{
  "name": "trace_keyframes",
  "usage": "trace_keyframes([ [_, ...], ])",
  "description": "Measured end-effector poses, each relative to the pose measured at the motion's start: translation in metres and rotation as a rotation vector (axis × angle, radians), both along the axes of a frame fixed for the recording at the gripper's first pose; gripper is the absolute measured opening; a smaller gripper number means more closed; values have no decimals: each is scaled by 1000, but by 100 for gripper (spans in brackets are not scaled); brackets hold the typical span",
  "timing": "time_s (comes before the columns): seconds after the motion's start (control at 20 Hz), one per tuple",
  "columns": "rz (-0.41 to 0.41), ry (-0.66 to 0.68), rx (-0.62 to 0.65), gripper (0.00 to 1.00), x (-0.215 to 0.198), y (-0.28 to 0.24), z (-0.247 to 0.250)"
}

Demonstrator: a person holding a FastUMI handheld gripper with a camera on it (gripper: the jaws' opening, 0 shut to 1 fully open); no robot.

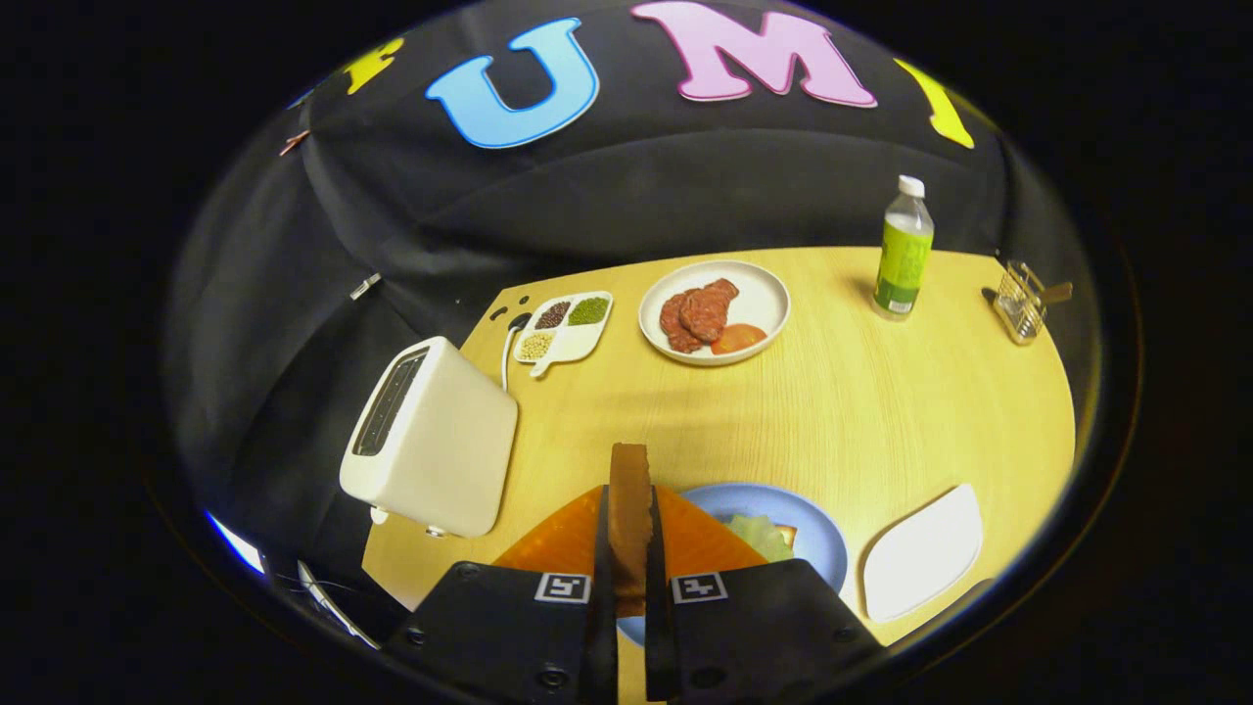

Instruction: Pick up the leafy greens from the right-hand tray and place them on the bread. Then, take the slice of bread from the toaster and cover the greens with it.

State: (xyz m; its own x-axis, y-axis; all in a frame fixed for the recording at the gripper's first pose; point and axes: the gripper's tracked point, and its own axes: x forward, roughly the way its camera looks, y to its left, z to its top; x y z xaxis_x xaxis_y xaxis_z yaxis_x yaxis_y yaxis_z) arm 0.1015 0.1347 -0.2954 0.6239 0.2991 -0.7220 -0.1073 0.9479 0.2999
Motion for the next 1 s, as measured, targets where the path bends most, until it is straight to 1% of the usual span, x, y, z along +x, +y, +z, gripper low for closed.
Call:
trace_keyframes([
  [0.2, -50, 42, 36, 15, -12, -13, -27],
  [0.35, -60, 53, 28, 16, -19, -22, -40],
  [0.45, -67, 55, 26, 20, -20, -28, -43],
  [0.5, -70, 53, 18, 24, -20, -34, -43],
  [0.55, -74, 51, 10, 30, -20, -39, -43],
  [0.6, -76, 52, 1, 39, -22, -43, -43],
  [0.7, -66, 53, -11, 46, -27, -47, -44],
  [0.75, -59, 50, -26, 46, -29, -51, -43],
  [0.9, -49, 34, -74, 65, -41, -65, -43],
  [0.95, -42, 31, -74, 67, -44, -66, -41],
  [1.0, -39, 24, -79, 78, -47, -70, -39],
])
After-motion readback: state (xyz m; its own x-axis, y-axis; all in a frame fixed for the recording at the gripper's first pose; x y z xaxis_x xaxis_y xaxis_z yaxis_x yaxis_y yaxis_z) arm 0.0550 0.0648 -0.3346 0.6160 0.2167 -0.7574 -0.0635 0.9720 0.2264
